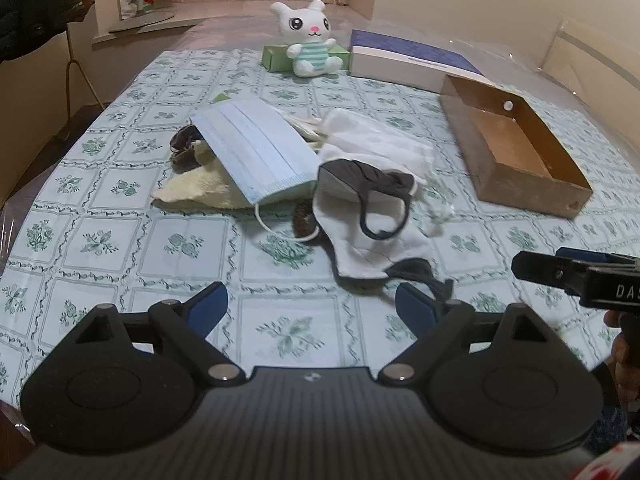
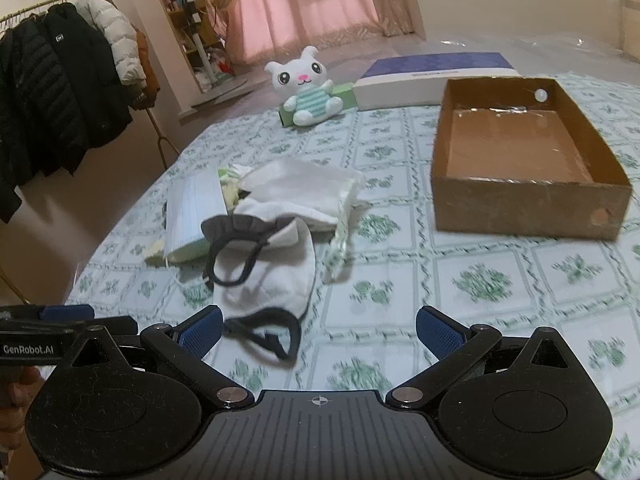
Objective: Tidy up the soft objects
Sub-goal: 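Reach the right gripper to the black face mask and grasp it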
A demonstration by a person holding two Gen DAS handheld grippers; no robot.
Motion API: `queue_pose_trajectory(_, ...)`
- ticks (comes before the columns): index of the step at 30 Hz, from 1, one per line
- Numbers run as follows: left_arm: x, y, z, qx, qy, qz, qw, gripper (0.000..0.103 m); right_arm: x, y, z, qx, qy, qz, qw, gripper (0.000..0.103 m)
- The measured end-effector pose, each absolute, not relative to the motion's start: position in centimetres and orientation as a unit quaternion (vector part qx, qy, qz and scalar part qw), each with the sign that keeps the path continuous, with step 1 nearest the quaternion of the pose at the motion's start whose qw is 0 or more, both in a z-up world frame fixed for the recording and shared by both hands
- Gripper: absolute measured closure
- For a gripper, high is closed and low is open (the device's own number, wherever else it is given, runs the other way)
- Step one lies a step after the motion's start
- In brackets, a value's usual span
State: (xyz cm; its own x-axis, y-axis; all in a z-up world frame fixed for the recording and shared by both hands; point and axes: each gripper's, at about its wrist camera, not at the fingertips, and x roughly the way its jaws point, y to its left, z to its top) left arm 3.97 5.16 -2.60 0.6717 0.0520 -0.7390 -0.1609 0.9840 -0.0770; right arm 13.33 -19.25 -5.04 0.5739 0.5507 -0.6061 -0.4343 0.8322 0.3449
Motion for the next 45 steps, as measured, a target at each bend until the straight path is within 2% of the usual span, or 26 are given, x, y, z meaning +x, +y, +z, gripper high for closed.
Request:
queue_pose_trajectory(4,4.6,5.9,-3.0,-0.065,0.401,0.069,0.911,0.013,14.0,-17.8,-5.1,0.06,0.348,0.309,0.883,0.001)
queue_pose_trajectory(12,5.2,7.3,-4.7,-0.078,0.414,0.075,0.904,0.013,13.1,-14.3,-7.9,-0.096,0.313,0.363,0.872,0.001)
queue_pose_trajectory(16,5.6,7.8,-5.5,-0.083,0.422,0.079,0.899,0.013,12.9,-12.7,-9.8,-0.155,0.303,0.369,0.865,0.013)
queue_pose_trajectory(26,7.0,9.4,-7.0,-0.084,0.43,0.093,0.894,0.013,12.2,-8.8,-13.5,-0.329,0.186,0.372,0.848,0.015)
queue_pose_trajectory(33,7.8,10.0,-7.4,-0.087,0.432,0.092,0.893,0.014,13.2,-7.0,-14.3,-0.373,0.125,0.378,0.838,0.019)
queue_pose_trajectory(39,8.3,10.4,-7.4,-0.088,0.426,0.087,0.896,0.014,13.9,-5.6,-14.7,-0.399,0.096,0.402,0.819,0.036)
queue_pose_trajectory(40,8.5,10.5,-7.4,-0.089,0.425,0.087,0.897,0.014,14.2,-5.4,-14.8,-0.399,0.1,0.403,0.817,0.043)
queue_pose_trajectory(41,8.5,10.5,-7.4,-0.09,0.424,0.086,0.897,0.016,14.4,-5.3,-14.7,-0.397,0.105,0.409,0.815,0.056)
queue_pose_trajectory(45,9.0,10.9,-7.5,-0.097,0.423,0.084,0.897,0.026,15.4,-4.9,-14.8,-0.381,0.131,0.409,0.819,0.085)
